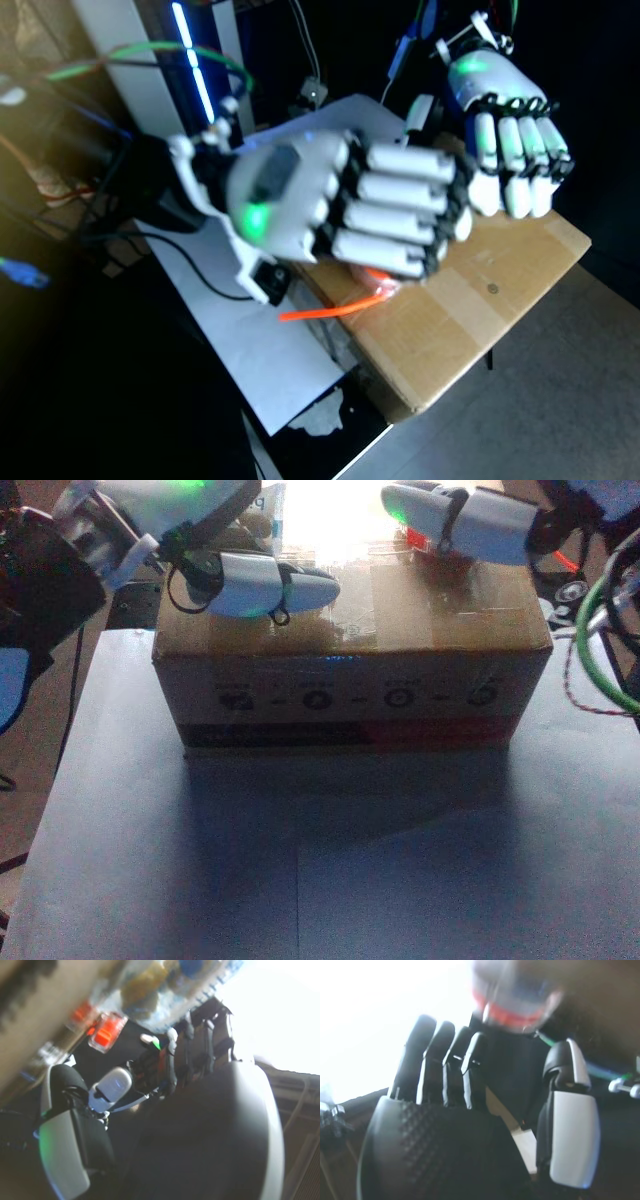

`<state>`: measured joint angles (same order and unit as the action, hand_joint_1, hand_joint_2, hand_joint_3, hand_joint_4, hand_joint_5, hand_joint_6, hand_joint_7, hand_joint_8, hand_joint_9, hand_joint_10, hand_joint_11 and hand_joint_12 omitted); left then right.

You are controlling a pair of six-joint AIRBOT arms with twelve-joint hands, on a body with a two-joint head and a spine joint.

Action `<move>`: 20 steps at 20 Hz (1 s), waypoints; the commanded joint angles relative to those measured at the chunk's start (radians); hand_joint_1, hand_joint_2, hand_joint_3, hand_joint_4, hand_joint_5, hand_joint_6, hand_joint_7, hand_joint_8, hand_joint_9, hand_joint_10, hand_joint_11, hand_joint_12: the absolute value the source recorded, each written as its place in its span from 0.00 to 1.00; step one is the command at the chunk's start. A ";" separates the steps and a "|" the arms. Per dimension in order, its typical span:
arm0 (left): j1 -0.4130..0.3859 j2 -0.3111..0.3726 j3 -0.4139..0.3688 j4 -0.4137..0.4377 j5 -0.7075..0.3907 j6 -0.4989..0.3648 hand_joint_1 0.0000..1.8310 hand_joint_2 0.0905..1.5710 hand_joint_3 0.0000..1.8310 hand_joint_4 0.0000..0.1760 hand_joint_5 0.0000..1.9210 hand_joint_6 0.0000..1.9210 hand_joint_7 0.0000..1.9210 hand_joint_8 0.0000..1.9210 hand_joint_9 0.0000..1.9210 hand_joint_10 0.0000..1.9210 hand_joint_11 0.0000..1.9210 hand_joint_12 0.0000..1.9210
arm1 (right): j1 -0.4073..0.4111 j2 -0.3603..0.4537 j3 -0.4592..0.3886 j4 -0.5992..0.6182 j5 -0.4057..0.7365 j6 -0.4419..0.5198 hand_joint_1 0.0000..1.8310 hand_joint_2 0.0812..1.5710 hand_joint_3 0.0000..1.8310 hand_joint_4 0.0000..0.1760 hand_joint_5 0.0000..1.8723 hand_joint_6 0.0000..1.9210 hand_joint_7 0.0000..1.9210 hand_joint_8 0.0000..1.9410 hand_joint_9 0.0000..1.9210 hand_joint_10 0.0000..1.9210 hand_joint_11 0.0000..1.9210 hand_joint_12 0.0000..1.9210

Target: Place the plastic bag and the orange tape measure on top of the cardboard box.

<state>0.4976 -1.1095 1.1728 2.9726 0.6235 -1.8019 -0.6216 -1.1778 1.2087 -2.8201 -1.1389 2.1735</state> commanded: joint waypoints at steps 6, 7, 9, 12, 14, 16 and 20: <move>-0.005 0.138 -0.131 0.039 0.299 -0.001 0.32 0.56 0.00 0.35 0.13 0.01 0.12 0.01 0.11 0.07 0.00 0.68 | 0.001 0.126 -0.107 -0.093 -0.223 0.007 0.35 0.58 0.00 0.00 0.09 0.37 0.08 0.51 0.05 0.73 0.06 0.98; -0.002 0.158 -0.149 0.039 0.318 -0.001 0.31 0.55 0.00 0.46 0.13 0.00 0.13 0.00 0.12 0.06 0.00 0.66 | -0.003 0.142 -0.123 -0.101 -0.225 0.007 0.36 0.58 0.00 0.00 0.09 0.37 0.07 0.53 0.05 0.72 0.05 0.97; 0.032 0.205 -0.199 0.039 0.387 -0.001 0.37 0.58 0.01 0.45 0.13 0.00 0.12 0.00 0.12 0.05 0.00 0.70 | -0.022 0.187 -0.168 -0.129 -0.225 0.007 0.39 0.59 0.00 0.13 0.07 0.43 0.05 0.58 0.03 0.70 0.00 0.96; 0.117 0.259 -0.267 0.037 0.538 -0.002 0.39 0.58 0.00 0.25 0.16 0.01 0.14 0.02 0.17 0.07 0.00 0.80 | -0.075 0.240 -0.235 -0.147 -0.268 0.007 0.45 0.60 0.00 0.00 0.09 0.43 0.07 0.57 0.04 0.70 0.01 0.91; 0.166 0.297 -0.309 0.032 0.623 -0.002 0.44 0.57 0.00 0.07 0.20 0.01 0.19 0.00 0.15 0.18 0.00 0.84 | -0.130 0.275 -0.281 -0.147 -0.345 0.006 0.43 0.59 0.00 0.00 0.11 0.46 0.09 0.62 0.08 0.76 0.10 0.95; 0.220 0.333 -0.339 0.010 0.729 -0.002 0.45 0.58 0.00 0.00 0.21 0.00 0.22 0.00 0.10 0.33 0.00 0.85 | -0.180 0.304 -0.319 -0.145 -0.415 0.006 0.43 0.61 0.00 0.00 0.08 0.48 0.09 0.61 0.09 0.74 0.09 0.93; 0.328 0.387 -0.376 -0.078 0.966 -0.002 0.48 0.64 0.01 0.00 0.19 0.00 0.25 0.01 0.08 0.46 0.00 0.90 | -0.243 0.342 -0.345 -0.101 -0.517 0.006 0.52 0.66 0.01 0.00 0.07 0.46 0.11 0.53 0.10 0.66 0.06 0.88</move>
<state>0.8444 -0.7246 0.7956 2.8826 1.4429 -1.8038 -0.8818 -0.8368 0.8612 -2.9124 -1.5379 2.1757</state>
